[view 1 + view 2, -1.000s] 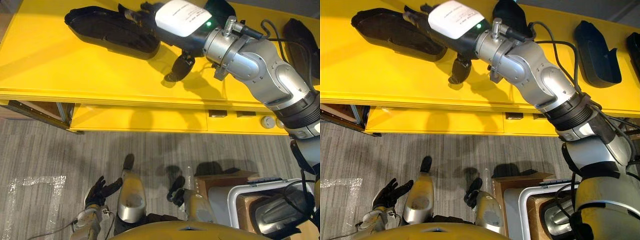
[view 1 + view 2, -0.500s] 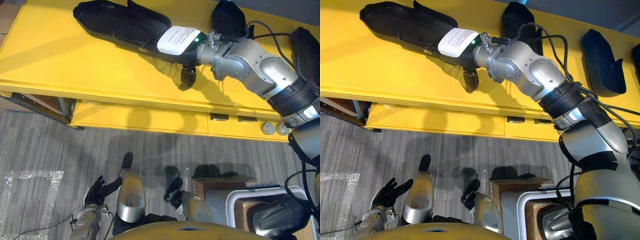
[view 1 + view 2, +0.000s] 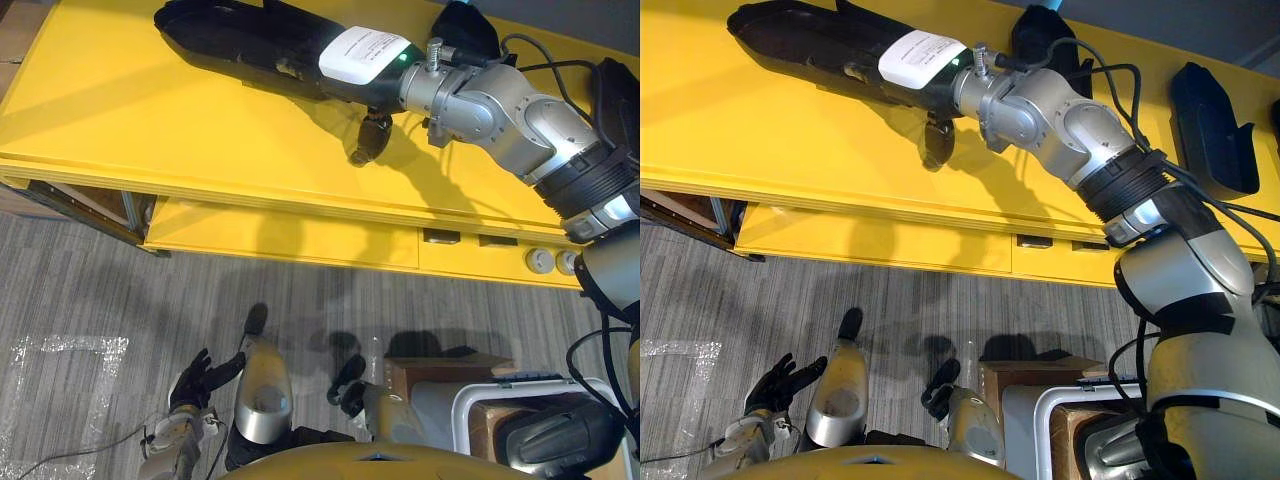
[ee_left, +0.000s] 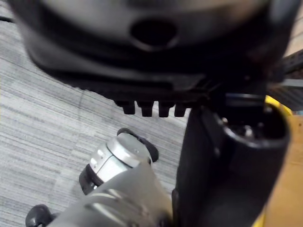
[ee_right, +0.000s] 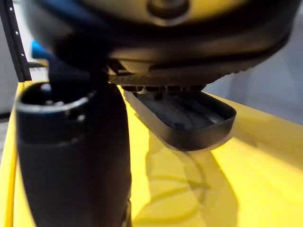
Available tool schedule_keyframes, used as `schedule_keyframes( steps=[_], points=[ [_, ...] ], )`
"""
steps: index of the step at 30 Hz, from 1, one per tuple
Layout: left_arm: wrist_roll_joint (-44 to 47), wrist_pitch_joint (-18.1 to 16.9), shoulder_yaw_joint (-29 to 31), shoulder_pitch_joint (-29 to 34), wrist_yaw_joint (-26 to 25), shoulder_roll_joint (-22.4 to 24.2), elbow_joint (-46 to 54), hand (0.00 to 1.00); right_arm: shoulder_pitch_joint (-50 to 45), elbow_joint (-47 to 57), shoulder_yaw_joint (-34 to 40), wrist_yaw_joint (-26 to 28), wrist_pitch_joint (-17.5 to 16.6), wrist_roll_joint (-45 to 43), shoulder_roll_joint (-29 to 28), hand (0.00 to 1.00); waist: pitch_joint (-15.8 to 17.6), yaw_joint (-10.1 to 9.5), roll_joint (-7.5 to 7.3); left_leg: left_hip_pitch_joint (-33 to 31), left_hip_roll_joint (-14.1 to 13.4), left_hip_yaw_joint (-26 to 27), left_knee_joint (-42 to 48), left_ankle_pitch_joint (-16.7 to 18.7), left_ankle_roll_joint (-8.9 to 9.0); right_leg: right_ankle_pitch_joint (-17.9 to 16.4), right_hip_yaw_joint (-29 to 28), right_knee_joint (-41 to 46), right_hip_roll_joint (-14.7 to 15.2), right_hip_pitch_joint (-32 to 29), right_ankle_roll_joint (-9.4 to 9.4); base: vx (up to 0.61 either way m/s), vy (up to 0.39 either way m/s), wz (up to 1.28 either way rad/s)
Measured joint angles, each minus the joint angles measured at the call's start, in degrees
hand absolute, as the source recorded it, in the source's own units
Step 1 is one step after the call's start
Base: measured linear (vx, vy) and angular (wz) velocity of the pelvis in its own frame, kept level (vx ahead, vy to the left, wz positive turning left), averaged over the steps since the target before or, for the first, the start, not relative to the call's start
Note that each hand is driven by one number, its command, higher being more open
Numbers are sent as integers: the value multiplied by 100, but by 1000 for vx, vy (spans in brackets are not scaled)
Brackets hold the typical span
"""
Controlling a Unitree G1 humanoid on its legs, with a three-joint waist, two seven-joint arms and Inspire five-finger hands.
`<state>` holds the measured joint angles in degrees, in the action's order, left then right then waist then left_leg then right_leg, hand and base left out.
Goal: Walk over and take three plastic housings, then place them on the shelf
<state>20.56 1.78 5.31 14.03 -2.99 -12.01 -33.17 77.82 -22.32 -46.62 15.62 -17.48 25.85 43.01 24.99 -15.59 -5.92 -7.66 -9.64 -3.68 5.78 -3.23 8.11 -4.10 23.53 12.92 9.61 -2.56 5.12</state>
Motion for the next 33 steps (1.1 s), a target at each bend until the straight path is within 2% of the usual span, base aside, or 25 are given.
schedule_keyframes(
  steps=[3, 9, 16, 21, 33],
  points=[
    [-44, -6, 3, -1, 46, 13, 14, 100, 0, 506, 158, 218, 250, -298, 0, 100, 0, 11, 0, 31, 3, 4, 1, 0, 0, -1, -1, 7, 6, 23, 0, 0, 0, 0],
    [-69, 54, 31, 4, 100, 19, 85, 100, -92, 713, 346, 351, 672, -444, 14, 100, 0, 40, 0, 13, 26, -99, -29, 1, -36, -6, 105, 15, 24, 68, 3, -7, -3, 7],
    [-68, 88, 129, 21, 64, 56, 118, 100, -373, 796, 366, 350, 816, -836, 515, 100, -5, 60, -15, 60, 38, -133, -189, -145, -8, -3, 141, 14, 32, 65, 2, -7, -15, 4],
    [-39, 13, 119, 22, 30, 59, 34, 100, -376, 339, 374, 199, 723, -823, 601, 100, -5, 102, -18, 121, 30, -106, -264, -178, -7, -9, 125, 39, 36, 68, -7, -1, -16, -2],
    [367, -166, -53, 23, -55, 64, -114, 100, -183, -1234, 375, -33, 264, -827, 601, 100, 15, 16, 10, 98, 63, -177, -506, -361, -45, -111, 179, 347, 140, -143, -31, -26, -18, 4]
  ],
)
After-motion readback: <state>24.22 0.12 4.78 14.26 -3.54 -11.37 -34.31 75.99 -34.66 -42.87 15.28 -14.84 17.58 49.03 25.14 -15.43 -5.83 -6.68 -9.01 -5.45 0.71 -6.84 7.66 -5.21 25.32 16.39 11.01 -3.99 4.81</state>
